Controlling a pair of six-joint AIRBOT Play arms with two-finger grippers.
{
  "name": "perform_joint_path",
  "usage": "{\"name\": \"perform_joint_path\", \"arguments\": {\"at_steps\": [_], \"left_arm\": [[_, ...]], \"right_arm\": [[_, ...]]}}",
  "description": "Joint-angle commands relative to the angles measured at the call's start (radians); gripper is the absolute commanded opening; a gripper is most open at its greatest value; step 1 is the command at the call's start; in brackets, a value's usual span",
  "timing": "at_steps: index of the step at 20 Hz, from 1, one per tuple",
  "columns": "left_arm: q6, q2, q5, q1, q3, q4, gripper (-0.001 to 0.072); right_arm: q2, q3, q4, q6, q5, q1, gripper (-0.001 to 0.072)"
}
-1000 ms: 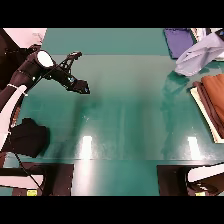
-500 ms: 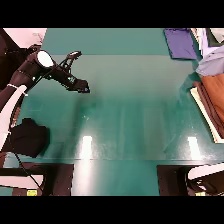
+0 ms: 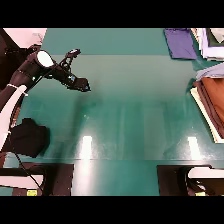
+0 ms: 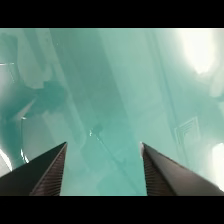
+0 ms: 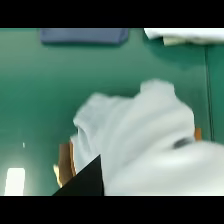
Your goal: Fold the shirts.
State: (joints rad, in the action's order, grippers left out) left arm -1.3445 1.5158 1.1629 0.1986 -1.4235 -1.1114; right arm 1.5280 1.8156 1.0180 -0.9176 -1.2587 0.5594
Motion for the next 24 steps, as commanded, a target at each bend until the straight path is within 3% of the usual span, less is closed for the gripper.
{"name": "perform_joint_path", "arguments": {"at_steps": [1, 7, 10, 11, 12, 13, 14, 16, 18, 21, 24], "left_arm": [[-0.002, 0.000, -0.003, 0.000, 0.000, 0.000, 0.0550], [-0.002, 0.000, 0.001, 0.000, 0.000, 0.000, 0.0550], [-0.002, 0.000, 0.000, 0.000, 0.000, 0.000, 0.0550], [-0.002, 0.000, 0.001, 0.000, 0.000, 0.000, 0.0550], [-0.002, 0.000, 0.001, 0.000, 0.000, 0.000, 0.0550], [-0.002, 0.000, 0.002, 0.000, 0.000, 0.000, 0.0550], [-0.002, 0.000, 0.002, 0.000, 0.000, 0.000, 0.0550], [-0.002, 0.000, 0.010, 0.000, 0.000, 0.000, 0.0551], [-0.002, 0.000, 0.020, 0.000, 0.000, 0.001, 0.0551], [-0.002, 0.000, 0.036, 0.000, 0.000, 0.000, 0.0551], [-0.002, 0.000, 0.055, 0.000, 0.000, 0.000, 0.0549]], "right_arm": [[-0.130, -0.127, 0.146, -0.076, -0.084, 0.050, 0.0010], [-0.266, -0.355, 0.286, -0.209, -0.199, 0.209, 0.0012], [-0.314, -0.470, 0.304, -0.219, -0.200, 0.295, 0.0020], [-0.325, -0.501, 0.314, -0.222, -0.200, 0.322, 0.0076], [-0.332, -0.525, 0.321, -0.228, -0.196, 0.345, 0.0315], [-0.335, -0.541, 0.320, -0.232, -0.188, 0.370, 0.0609], [-0.335, -0.539, 0.318, -0.262, -0.190, 0.393, 0.0658], [-0.335, -0.500, 0.290, -0.362, -0.187, 0.416, 0.0652], [-0.335, -0.439, 0.163, -0.373, -0.171, 0.401, 0.0570], [-0.335, -0.363, -0.106, -0.373, -0.176, 0.298, 0.0571], [-0.335, -0.311, -0.182, -0.373, -0.181, 0.120, 0.0571]]}}
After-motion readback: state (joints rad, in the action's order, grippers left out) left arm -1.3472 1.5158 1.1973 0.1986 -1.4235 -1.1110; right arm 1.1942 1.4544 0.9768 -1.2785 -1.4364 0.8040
